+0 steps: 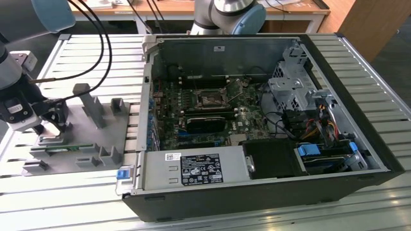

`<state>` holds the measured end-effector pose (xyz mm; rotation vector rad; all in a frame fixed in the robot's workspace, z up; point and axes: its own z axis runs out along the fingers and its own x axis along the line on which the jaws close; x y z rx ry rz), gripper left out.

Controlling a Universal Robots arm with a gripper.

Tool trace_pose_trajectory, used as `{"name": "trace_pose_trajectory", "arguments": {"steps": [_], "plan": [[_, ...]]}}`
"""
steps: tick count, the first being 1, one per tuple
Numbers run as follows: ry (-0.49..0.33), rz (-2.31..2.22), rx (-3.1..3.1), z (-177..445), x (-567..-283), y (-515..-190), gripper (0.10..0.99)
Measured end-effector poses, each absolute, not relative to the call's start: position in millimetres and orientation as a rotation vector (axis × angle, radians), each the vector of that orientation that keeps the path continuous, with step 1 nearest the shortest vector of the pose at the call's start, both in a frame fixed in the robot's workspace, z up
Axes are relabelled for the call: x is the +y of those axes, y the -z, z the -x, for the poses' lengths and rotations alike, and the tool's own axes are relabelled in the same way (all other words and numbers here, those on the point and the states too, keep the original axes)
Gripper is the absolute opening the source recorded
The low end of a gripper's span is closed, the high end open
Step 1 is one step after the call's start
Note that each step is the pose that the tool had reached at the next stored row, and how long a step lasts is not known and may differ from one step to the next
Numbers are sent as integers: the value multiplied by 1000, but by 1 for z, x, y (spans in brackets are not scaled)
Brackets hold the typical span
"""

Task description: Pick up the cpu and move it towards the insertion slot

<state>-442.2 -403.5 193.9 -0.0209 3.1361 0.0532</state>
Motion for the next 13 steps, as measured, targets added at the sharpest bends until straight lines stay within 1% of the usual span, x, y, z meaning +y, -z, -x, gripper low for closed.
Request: {"name": "trace_pose_trajectory", "arguments": {"steps": [13], "plan": [[-49, 21, 3136, 442, -403, -207, 541]]}}
